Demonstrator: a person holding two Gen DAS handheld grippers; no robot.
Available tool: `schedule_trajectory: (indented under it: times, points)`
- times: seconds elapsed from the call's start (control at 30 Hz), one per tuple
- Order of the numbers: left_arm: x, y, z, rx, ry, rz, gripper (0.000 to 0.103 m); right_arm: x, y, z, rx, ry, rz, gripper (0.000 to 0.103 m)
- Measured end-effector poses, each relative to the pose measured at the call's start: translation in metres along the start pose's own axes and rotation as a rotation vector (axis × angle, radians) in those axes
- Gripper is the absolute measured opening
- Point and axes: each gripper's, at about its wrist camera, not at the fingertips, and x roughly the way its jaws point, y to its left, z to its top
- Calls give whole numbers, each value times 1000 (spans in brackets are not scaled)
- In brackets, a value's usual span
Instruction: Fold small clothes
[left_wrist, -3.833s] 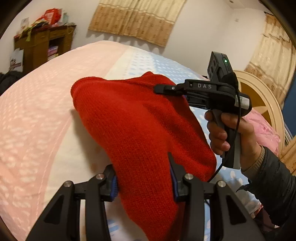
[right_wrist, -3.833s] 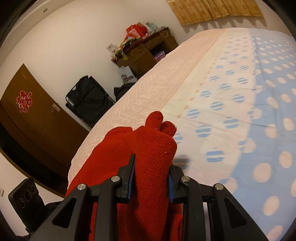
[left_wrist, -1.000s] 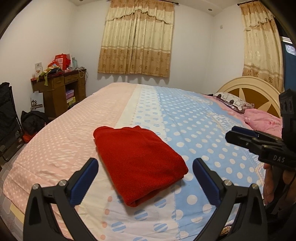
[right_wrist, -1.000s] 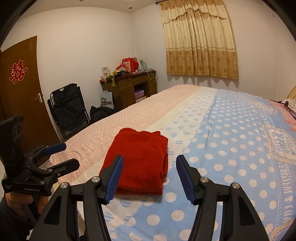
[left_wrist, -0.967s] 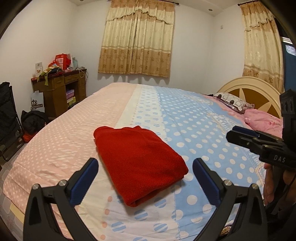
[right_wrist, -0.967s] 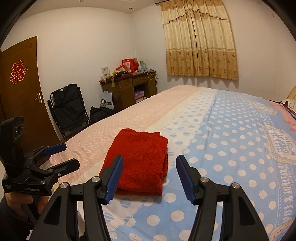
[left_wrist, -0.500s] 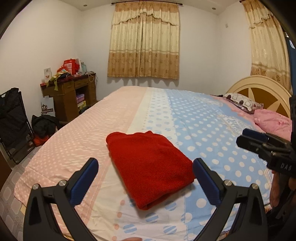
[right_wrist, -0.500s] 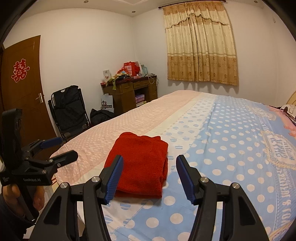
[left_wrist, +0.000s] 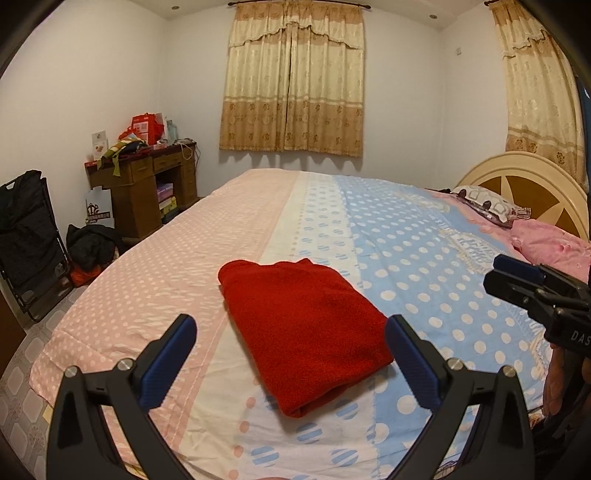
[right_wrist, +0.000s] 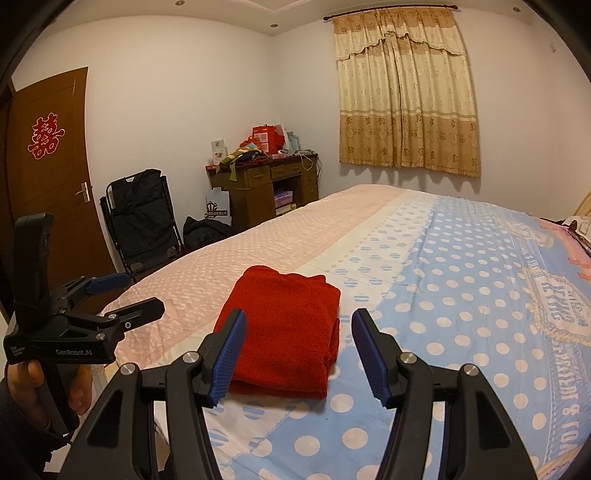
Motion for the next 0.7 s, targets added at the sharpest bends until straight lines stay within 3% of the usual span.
schedule_trajectory:
  times: [0.5,0.7]
  points:
    - [7,5,-6,-7,17,29,103,5,4,-5,-10,27,11,60]
    - [10,4,-8,6,12,0,103,8,3,-11,-9,48,12,61]
